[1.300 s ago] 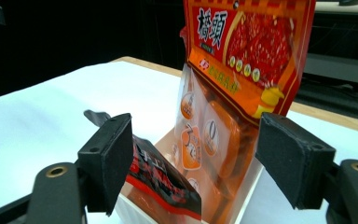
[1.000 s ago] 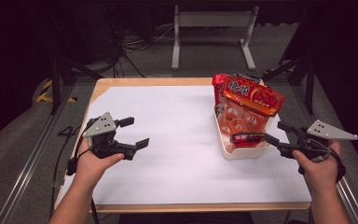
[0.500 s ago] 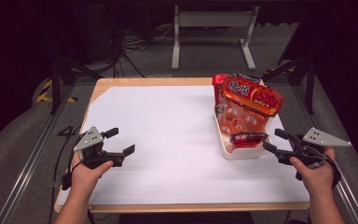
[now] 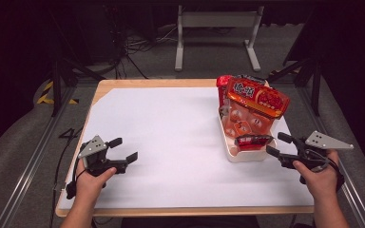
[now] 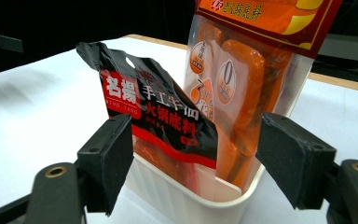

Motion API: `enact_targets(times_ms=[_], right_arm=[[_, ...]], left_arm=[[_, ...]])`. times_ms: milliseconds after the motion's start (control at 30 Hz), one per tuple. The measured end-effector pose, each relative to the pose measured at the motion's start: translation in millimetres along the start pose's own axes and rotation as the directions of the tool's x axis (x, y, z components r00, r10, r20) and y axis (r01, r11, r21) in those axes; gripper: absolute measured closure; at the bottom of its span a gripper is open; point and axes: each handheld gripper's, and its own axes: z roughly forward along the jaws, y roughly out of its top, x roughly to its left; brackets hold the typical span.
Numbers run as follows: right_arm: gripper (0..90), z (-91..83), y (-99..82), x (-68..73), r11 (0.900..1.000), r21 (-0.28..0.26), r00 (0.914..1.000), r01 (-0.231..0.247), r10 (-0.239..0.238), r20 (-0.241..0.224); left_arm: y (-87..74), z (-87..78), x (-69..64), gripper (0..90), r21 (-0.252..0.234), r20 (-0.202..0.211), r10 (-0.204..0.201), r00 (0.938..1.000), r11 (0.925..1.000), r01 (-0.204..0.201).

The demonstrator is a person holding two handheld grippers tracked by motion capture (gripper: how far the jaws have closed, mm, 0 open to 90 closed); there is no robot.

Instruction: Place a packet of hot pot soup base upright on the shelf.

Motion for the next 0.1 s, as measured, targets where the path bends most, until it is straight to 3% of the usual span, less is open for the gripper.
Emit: enact_targets(times_ms=[100], right_arm=[[27.5, -0.2, 0.9, -0.1, 1.0000, -0.006, 1.0000, 0.002, -0.002, 0.001]], left_arm=[[0.5, -1.4, 1.1, 10.7, -0.009, -0.001, -0.006, 1.0000, 0.9999, 0.006]])
